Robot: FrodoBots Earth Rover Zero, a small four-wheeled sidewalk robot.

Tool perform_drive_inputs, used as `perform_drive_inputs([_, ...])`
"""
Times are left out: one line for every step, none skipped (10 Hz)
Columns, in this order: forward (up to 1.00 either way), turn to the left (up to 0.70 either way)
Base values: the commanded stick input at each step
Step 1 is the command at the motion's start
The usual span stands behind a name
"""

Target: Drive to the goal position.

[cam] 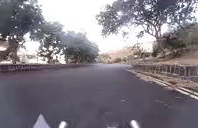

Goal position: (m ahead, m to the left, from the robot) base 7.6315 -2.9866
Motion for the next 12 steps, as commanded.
perform_drive_inputs([0.70, 0.00])
perform_drive_inputs([0.70, 0.00])
perform_drive_inputs([0.70, 0.00])
perform_drive_inputs([0.70, 0.00])
perform_drive_inputs([0.70, 0.00])
perform_drive_inputs([0.70, 0.00])
perform_drive_inputs([0.70, 0.00])
perform_drive_inputs([0.70, 0.00])
perform_drive_inputs([0.70, 0.00])
perform_drive_inputs([0.70, 0.00])
perform_drive_inputs([0.70, 0.00])
perform_drive_inputs([0.70, -0.06])
